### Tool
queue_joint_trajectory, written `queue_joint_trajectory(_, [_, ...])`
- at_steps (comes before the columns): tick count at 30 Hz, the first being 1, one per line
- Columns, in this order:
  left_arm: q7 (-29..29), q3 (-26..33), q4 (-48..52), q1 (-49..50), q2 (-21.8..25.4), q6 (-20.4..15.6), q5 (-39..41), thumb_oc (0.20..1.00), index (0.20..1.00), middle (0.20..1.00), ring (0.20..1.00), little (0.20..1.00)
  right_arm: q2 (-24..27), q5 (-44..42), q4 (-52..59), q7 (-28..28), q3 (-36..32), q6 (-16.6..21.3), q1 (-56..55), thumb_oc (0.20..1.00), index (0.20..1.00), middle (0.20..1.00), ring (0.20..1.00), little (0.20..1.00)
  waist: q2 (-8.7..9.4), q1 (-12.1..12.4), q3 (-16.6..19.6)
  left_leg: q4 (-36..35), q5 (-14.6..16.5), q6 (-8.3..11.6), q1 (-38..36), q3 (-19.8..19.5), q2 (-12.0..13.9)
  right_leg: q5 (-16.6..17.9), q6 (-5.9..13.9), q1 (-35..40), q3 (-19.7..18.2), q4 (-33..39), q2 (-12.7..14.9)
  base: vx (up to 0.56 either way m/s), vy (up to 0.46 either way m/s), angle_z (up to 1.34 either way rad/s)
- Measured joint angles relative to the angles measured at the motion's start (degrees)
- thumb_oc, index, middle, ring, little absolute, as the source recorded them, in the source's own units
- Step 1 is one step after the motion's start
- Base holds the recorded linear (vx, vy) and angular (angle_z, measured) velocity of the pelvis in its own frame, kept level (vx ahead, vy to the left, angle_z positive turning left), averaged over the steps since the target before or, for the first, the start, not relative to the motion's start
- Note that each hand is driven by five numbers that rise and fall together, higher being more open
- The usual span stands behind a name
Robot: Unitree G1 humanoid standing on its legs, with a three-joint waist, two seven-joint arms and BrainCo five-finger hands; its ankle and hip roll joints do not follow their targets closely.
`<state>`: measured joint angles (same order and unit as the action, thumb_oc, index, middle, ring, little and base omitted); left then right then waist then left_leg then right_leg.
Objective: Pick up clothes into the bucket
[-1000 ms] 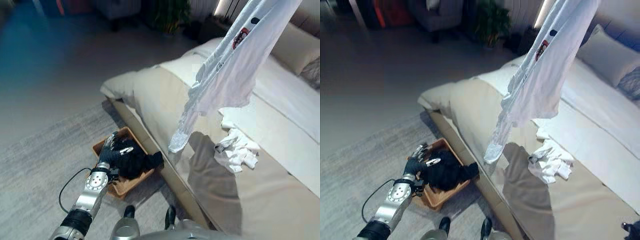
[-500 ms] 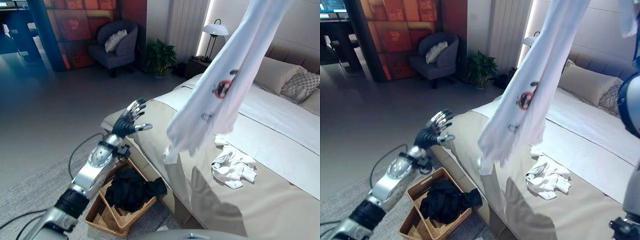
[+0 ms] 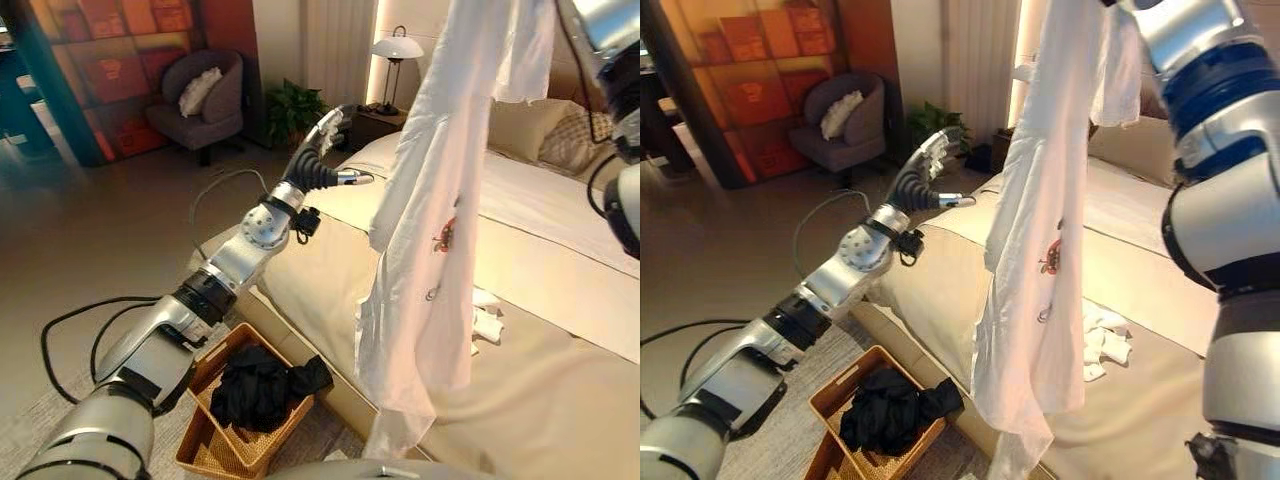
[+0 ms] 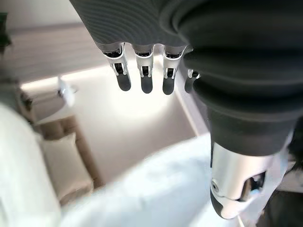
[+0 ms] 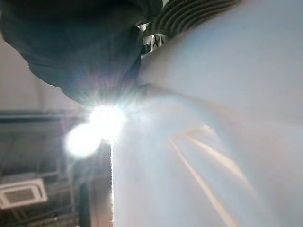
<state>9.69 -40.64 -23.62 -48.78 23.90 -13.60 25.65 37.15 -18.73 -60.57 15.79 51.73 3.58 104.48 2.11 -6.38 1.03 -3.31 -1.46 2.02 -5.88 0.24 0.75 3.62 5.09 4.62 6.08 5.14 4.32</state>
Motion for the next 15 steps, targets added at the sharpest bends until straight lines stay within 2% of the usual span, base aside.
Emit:
queue_joint_trajectory(3, [-1.38, -3.19, -2.42, -1.2, -2.56, 0.78, 3.1, 1.0, 1.0, 1.0, 1.0, 1.0, -2.03, 0.01, 3.49, -0.54, 0.63, 0.04, -0.04, 0.2, 0.2, 0.2, 0.2, 0.2, -0.82, -0.7, -0.57, -0.25, 0.0, 0.0, -0.44, 0.8, 0.02, 0.0, 0.0, -0.03, -0.69, 0.0, 0.0, -0.01, -0.002, -0.12])
queue_joint_trajectory(8, [-4.4, -5.71, -2.46, -2.79, -2.81, 1.6, 9.09, 1.0, 1.0, 1.0, 1.0, 1.0, -2.66, 0.0, 8.22, -1.11, 1.21, 0.02, -0.11, 0.2, 0.2, 0.2, 0.2, 0.2, -1.66, -2.44, -1.12, -0.32, 0.01, 0.01, -0.56, 1.31, 0.1, 0.0, 0.0, -0.24, -1.16, 0.0, -0.13, 0.0, 0.002, -0.04])
queue_joint_trajectory(15, [-6.32, -8.32, -4.48, -6.91, -3.46, 3.19, 10.17, 1.0, 1.0, 1.0, 1.0, 1.0, -2.49, -1.21, 12.96, -1.14, 2.92, 0.26, -0.11, 0.2, 0.2, 0.2, 0.2, 0.2, -2.54, -3.57, -1.83, -0.37, 0.02, 0.02, -0.59, 1.66, 0.23, -0.01, 0.01, -0.37, -1.66, 0.0, -0.27, 0.01, 0.001, -0.02])
